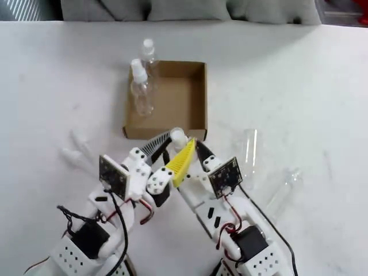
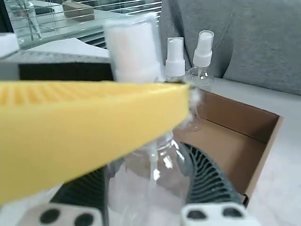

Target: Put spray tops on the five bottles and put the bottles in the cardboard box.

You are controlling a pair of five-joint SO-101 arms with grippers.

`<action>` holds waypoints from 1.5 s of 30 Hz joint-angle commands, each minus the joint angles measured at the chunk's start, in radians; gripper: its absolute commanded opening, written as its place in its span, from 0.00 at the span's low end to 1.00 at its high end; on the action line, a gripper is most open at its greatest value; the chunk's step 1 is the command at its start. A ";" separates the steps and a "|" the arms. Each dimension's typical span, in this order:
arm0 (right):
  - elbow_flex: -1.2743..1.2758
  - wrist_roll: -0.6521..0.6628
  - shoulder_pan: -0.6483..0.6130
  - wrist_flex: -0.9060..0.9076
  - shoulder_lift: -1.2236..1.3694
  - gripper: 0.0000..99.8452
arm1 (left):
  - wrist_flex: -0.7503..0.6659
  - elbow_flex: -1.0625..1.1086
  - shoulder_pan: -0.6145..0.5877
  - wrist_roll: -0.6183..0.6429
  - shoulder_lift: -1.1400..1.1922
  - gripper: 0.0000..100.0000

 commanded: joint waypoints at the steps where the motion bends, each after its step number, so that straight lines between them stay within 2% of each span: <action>1: 0.000 0.009 0.041 -0.008 -0.012 0.02 | 0.038 0.020 0.033 -0.008 -0.039 0.02; 6: 0.000 0.009 0.041 -0.008 -0.012 0.02 | 0.048 0.012 0.035 -0.008 -0.039 0.03; 9: 0.000 0.009 0.041 -0.007 -0.012 0.02 | 0.061 0.011 0.035 -0.008 -0.038 0.12; 12: 0.000 0.009 0.041 -0.005 -0.012 0.02 | 0.133 -0.012 0.035 -0.008 -0.038 0.21; 14: 0.000 0.009 0.041 -0.005 -0.012 0.02 | 0.183 -0.051 0.030 -0.008 -0.038 0.24; 27: 0.002 0.009 0.044 -0.012 -0.012 0.02 | 0.417 -0.261 0.028 -0.008 -0.042 0.24; 30: 0.003 0.009 0.044 -0.012 -0.012 0.02 | 0.423 -0.292 0.025 -0.009 -0.042 0.24; 36: 0.005 0.009 0.042 -0.012 -0.012 0.02 | 0.422 -0.399 -0.081 -0.009 -0.042 0.24; 40: 0.005 0.009 0.044 -0.012 -0.012 0.02 | 0.431 -0.493 -0.096 -0.008 -0.042 0.24; 42: 0.005 0.009 0.047 -0.012 -0.012 0.02 | 0.431 -0.529 -0.097 -0.006 -0.042 0.21; 45: 0.005 0.009 0.048 -0.013 -0.012 0.02 | 0.433 -0.545 -0.128 -0.008 -0.042 0.07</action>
